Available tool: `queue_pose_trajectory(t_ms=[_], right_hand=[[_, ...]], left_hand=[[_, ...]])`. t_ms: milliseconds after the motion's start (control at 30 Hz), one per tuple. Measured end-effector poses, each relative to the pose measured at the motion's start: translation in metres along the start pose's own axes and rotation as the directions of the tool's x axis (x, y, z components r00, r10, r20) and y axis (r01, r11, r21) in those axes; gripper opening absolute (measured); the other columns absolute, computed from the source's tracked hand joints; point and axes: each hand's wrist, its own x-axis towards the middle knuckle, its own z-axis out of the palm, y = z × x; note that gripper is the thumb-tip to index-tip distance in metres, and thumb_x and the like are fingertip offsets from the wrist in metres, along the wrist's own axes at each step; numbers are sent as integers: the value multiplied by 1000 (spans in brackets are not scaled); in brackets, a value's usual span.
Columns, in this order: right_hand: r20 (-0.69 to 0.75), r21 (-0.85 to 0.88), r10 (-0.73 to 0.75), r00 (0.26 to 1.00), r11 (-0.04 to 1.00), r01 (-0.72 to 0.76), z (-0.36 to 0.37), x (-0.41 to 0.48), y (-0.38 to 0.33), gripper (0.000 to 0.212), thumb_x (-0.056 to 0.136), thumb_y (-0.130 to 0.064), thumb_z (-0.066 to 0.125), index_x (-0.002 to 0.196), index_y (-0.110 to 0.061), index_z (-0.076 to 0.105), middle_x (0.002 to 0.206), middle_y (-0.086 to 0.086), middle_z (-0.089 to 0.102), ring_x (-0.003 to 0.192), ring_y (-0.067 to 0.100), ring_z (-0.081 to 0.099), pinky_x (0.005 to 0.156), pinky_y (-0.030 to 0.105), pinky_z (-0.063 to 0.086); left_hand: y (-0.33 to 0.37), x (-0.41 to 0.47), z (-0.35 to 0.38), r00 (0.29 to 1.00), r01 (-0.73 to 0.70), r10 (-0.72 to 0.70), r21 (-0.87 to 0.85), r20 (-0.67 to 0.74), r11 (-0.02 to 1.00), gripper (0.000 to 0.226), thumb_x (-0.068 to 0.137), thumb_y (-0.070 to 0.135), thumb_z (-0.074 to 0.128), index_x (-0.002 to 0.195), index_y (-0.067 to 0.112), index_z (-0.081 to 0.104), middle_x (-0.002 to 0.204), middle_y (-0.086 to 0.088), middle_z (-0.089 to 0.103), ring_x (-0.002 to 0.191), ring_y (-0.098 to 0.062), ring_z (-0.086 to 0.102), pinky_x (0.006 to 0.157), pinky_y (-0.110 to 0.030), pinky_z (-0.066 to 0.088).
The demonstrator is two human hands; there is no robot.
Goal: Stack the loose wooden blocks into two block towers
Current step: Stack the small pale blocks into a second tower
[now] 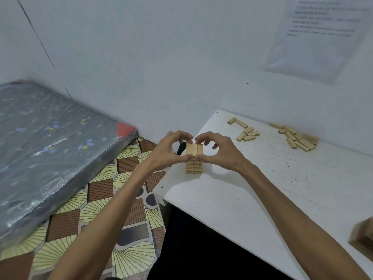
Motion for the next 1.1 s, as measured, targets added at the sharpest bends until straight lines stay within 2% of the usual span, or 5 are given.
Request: queue_pose_trajectory(t_ms=[267,433,667,833,1100], right_hand=[[7,20,34,999,999,-34,1,0,0,50,81,-36,87,125,-36,64,117,-22,68,109,8,62,84,28,53],[13,48,49,999,998,-49,1,-1,0,49,82,-34,87,126,-33,65,118,-20,68,109,7,63,84,25,53],[20,61,58,998,996,-59,1,-2,-3,48,84,-33,86,127,-33,64,121,-19,68,109,8,63,85,32,55],[37,46,36,999,998,-38,-1,-5,-5,66,81,-47,84,139,-36,54,133,-20,62,120,6,59,85,28,53],[48,16,53,997,998,-54,-3,-7,-1,64,84,-40,84,140,-36,53,132,-22,63,122,3,58,87,25,49]], left_hand=[[-4,1,1,1000,19,-19,-1,0,1000,59,76,37,84,129,35,59,118,25,66,117,-7,52,93,-21,39],[-3,1,3,999,27,-26,-16,18,1000,63,71,51,77,129,35,59,120,21,67,116,-7,55,101,-28,43],[-4,0,3,999,43,-42,-50,28,998,64,73,48,77,132,32,57,122,15,67,115,-7,58,105,-37,47],[-4,-4,3,997,62,-60,-46,46,997,70,81,54,71,142,28,49,131,19,64,124,-5,54,107,-38,46],[-8,-8,0,998,52,-49,-47,50,998,73,83,41,77,146,24,47,133,17,64,129,-8,55,110,-40,44]])
